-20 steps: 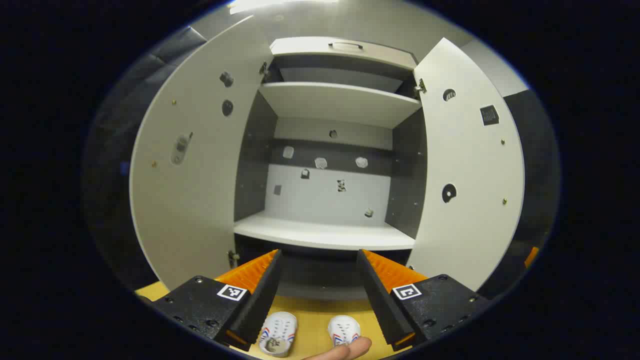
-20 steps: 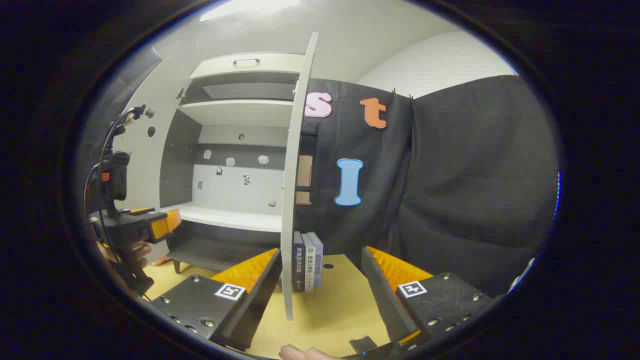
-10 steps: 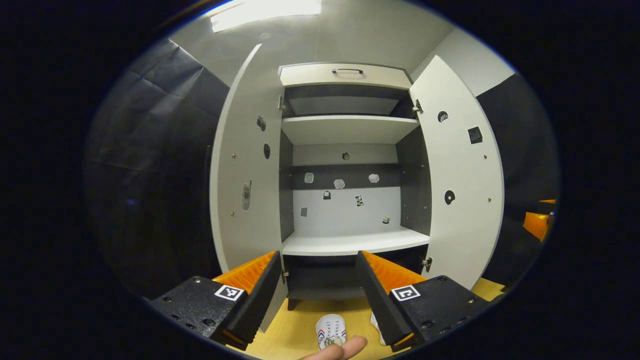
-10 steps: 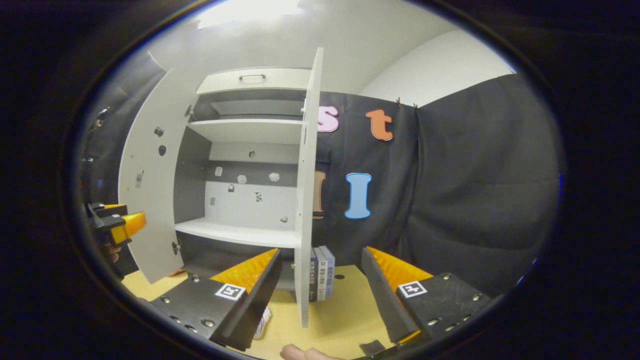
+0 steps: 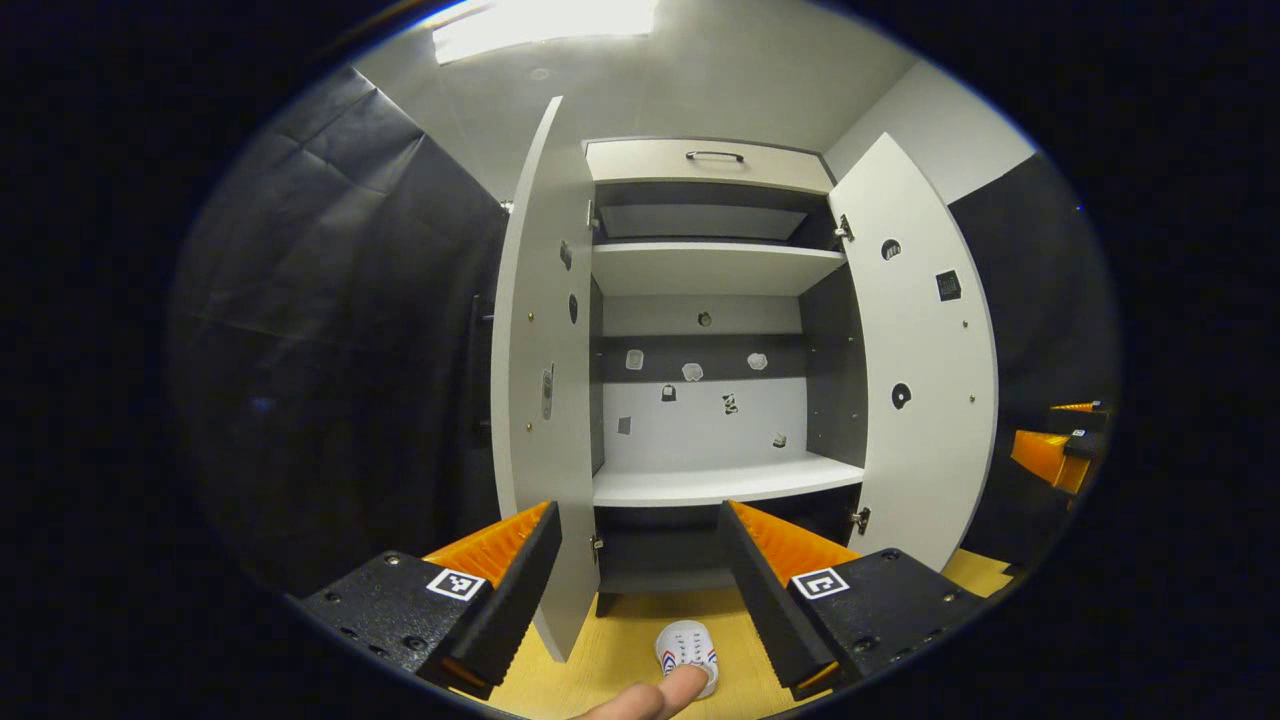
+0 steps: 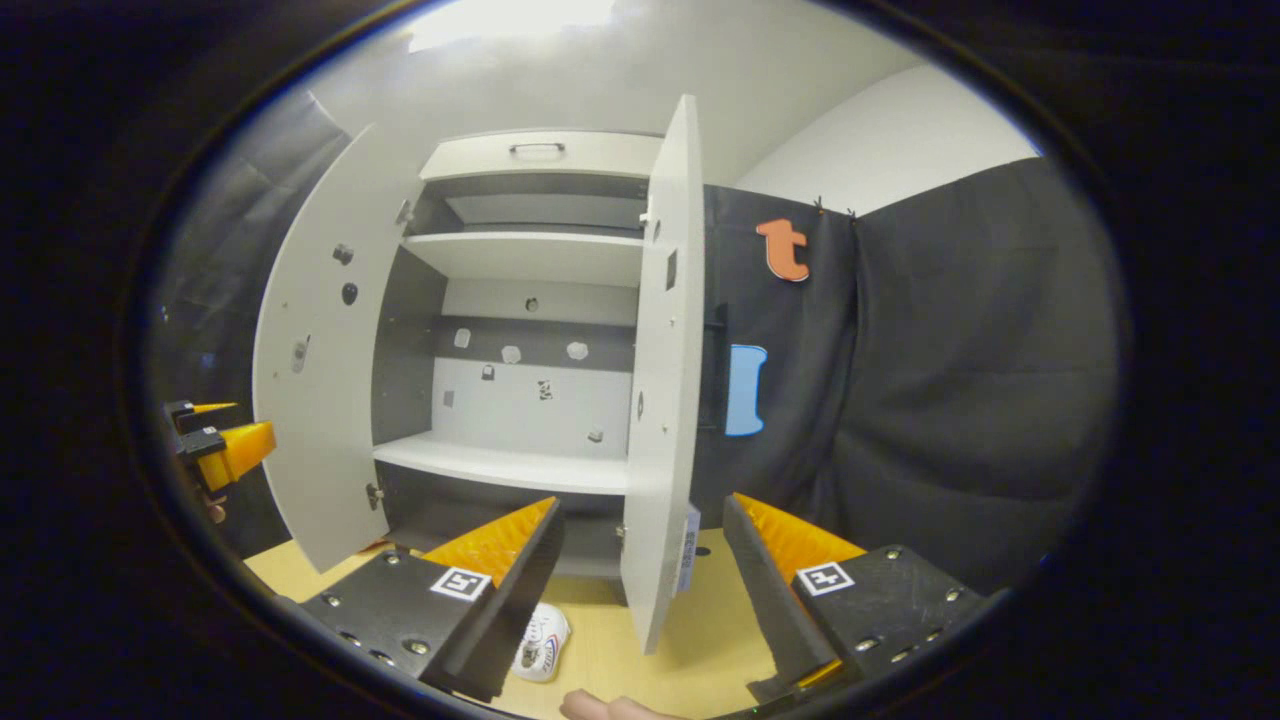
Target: Grab one shoe with the right hand and put it into the shoe cabinet, grab the other shoe with the left hand and put it into the shoe cabinet; then close the right door with the right hand and the left door with the left hand.
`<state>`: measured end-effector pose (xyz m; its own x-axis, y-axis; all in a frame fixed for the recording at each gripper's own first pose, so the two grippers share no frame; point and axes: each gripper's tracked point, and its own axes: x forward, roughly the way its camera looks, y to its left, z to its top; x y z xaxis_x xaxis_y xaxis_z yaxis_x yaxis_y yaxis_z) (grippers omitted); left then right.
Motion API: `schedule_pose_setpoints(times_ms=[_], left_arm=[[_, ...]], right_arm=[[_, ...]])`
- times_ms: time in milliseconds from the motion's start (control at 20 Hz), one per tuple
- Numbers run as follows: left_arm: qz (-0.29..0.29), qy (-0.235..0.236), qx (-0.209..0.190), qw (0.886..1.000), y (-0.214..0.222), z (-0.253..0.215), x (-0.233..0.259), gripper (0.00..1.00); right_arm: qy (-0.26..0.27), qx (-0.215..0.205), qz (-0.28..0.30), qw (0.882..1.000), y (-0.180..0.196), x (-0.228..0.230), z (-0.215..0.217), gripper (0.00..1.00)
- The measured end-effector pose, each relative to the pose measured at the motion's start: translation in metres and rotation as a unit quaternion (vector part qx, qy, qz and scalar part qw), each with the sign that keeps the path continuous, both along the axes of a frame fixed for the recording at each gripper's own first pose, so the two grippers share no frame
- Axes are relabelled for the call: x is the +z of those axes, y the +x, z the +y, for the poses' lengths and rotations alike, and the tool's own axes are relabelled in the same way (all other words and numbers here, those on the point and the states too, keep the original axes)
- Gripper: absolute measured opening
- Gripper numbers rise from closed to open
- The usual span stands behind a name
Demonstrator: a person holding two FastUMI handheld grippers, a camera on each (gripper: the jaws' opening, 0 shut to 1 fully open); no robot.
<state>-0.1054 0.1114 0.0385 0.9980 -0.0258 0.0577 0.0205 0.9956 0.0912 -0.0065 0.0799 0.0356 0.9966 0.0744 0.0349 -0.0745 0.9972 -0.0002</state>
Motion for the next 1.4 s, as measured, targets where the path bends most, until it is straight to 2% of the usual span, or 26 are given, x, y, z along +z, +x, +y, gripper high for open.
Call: schedule_pose_setpoints(times_ms=[250,300,400,500,700,850,1050,1100,1150,1300,1350,1400], left_arm=[[0.010,-0.014,-0.014,1.000,-0.004,0.010,-0.012,0.96],[0.011,-0.016,-0.017,1.000,-0.005,0.012,-0.015,0.94],[0.005,-0.021,-0.026,0.999,-0.006,0.016,-0.017,0.96],[0.011,-0.029,-0.028,0.999,-0.007,0.021,-0.026,0.96],[0.017,-0.029,-0.028,0.999,-0.009,0.026,-0.032,0.96],[0.019,0.003,-0.022,1.000,-0.009,0.028,-0.040,0.97],[0.036,-0.009,-0.035,0.999,-0.010,0.022,-0.053,0.97],[0.039,-0.011,-0.039,0.998,-0.010,0.021,-0.056,0.96],[0.040,-0.011,-0.039,0.998,-0.010,0.022,-0.058,0.97],[0.039,-0.008,-0.035,0.999,-0.010,0.025,-0.060,0.96],[0.040,-0.010,-0.037,0.998,-0.011,0.024,-0.060,0.97],[0.038,-0.014,-0.039,0.998,-0.012,0.023,-0.059,0.96]], right_arm=[[0.008,0.037,0.020,0.999,0.012,-0.025,0.049,0.94],[0.006,0.055,0.022,0.998,0.013,-0.034,0.064,0.94],[0.005,0.091,0.037,0.995,0.018,-0.062,0.095,0.95],[-0.009,0.105,0.058,0.993,0.025,-0.098,0.116,0.97],[-0.002,0.112,0.127,0.986,0.045,-0.179,0.147,0.94],[-0.001,0.122,0.167,0.978,0.062,-0.236,0.165,0.94],[-0.010,0.117,0.256,0.960,0.068,-0.324,0.180,0.96],[-0.014,0.108,0.268,0.957,0.070,-0.338,0.181,0.96],[-0.016,0.107,0.275,0.955,0.072,-0.350,0.184,0.90],[-0.018,0.093,0.298,0.950,0.072,-0.371,0.183,0.89],[-0.024,0.098,0.304,0.947,0.071,-0.378,0.185,0.86],[-0.015,0.113,0.305,0.945,0.070,-0.380,0.193,0.89]])
